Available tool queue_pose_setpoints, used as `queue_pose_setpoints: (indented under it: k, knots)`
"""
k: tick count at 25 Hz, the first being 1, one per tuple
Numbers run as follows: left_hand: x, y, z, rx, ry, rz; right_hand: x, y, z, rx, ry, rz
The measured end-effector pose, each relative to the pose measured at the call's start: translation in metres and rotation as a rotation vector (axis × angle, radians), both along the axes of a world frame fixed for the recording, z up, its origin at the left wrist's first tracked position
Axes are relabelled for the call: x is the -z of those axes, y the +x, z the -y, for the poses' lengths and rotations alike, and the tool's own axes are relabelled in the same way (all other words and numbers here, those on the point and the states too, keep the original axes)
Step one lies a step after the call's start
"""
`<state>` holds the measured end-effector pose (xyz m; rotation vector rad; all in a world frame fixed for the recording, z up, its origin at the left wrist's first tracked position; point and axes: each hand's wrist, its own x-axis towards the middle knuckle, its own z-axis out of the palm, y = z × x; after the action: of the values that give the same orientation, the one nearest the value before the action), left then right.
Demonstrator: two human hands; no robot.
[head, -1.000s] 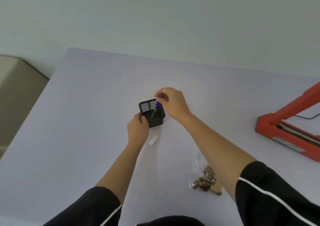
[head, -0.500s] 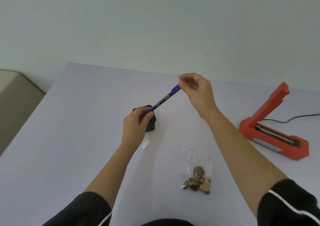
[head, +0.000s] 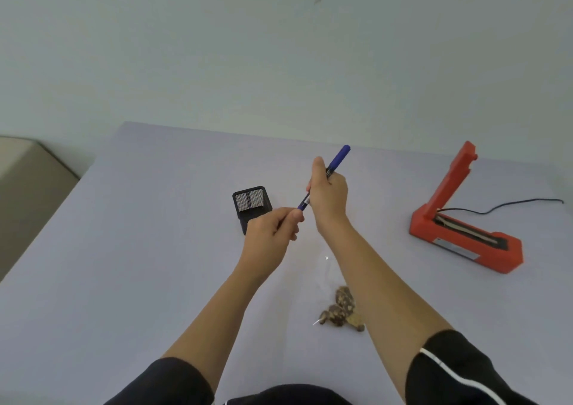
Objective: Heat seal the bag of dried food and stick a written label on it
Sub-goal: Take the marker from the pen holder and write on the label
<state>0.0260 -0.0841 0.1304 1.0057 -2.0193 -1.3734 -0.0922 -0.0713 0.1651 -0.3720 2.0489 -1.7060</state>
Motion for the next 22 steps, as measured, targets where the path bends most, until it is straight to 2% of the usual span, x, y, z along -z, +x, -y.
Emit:
queue_pose_setpoints:
  k: [5,7,9,10,13,17,20,22]
  knots:
    - [0.013,0.017,-0.007,0.089,0.373,-0.108,0.022,0.022,-0.009,-0.068,0.055,0.054]
    - [0.022,0.028,-0.007,0.11,0.523,-0.153,0.023,0.016,-0.009,0.039,0.026,0.138]
    - [0.039,0.05,-0.013,0.072,0.684,-0.192,0.013,-0.015,-0.014,0.222,-0.098,0.26]
    - [0.049,0.064,-0.016,0.023,0.722,-0.179,0.008,-0.03,-0.019,0.245,-0.129,0.245]
    - [0.084,0.094,-0.013,-0.179,0.642,-0.044,0.01,-0.044,-0.03,0.111,-0.137,0.132]
    - [0.114,0.096,0.022,-0.383,0.336,0.279,0.041,-0.01,-0.036,-0.017,-0.169,0.291]
    - [0.135,0.101,0.05,-0.332,0.128,0.547,0.067,0.007,-0.046,-0.112,-0.165,0.338]
    - [0.147,0.104,0.058,-0.265,0.075,0.663,0.077,0.016,-0.048,-0.184,-0.121,0.317]
